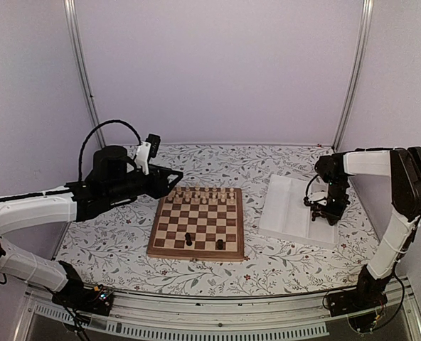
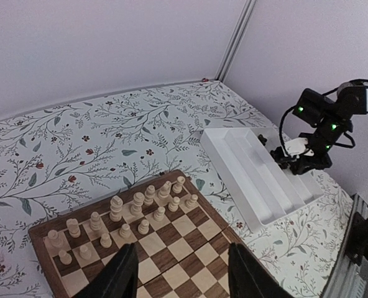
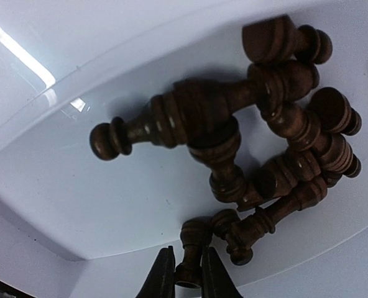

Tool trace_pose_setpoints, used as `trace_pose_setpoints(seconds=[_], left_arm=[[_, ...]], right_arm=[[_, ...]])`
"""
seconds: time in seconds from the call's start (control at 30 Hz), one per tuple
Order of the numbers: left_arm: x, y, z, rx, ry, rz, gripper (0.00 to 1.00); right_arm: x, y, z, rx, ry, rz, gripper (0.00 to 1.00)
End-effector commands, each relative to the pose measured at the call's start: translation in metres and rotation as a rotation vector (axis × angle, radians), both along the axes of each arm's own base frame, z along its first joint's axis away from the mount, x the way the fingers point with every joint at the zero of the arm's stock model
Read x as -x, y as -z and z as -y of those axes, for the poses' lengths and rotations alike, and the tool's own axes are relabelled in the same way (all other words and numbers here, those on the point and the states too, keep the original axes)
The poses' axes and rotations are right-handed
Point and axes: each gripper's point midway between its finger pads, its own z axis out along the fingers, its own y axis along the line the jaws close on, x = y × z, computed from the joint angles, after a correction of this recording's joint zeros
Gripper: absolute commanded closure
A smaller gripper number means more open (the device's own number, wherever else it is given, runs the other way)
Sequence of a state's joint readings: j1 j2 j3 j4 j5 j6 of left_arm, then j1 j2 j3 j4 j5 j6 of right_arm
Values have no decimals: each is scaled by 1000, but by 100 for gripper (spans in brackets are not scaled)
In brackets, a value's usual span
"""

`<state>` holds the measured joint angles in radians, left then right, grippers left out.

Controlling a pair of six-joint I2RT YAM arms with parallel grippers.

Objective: Set up the chess pieces on the board
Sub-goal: Pick up the chess piece from the storage box.

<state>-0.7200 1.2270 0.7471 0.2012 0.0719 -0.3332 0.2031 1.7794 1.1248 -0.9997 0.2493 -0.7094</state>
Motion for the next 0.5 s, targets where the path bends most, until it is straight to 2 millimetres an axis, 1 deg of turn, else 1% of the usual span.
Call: trace_pose_setpoints(seconds=[0.0, 0.17, 0.23, 0.33, 0.4, 0.47], left_arm=[[3, 4, 5, -5, 20, 0, 48], [2, 5, 6, -10, 21, -1, 48], [1, 5, 7, -12, 22, 0, 48], [0, 4, 8, -15, 23, -2, 48], [0, 3, 9, -17, 24, -4, 48], [-1, 1, 9, -20, 23, -4, 48]], right_arm=[[1, -25, -5, -14, 15, 28, 90], [-1, -53, -27, -77, -23, 74, 91], [-1, -60, -37, -113, -37, 87, 91], [-1, -66, -50, -153, -52, 90, 91], [0, -71, -65, -191, -76, 91, 91], [2, -77, -86, -246, -114, 86, 92]])
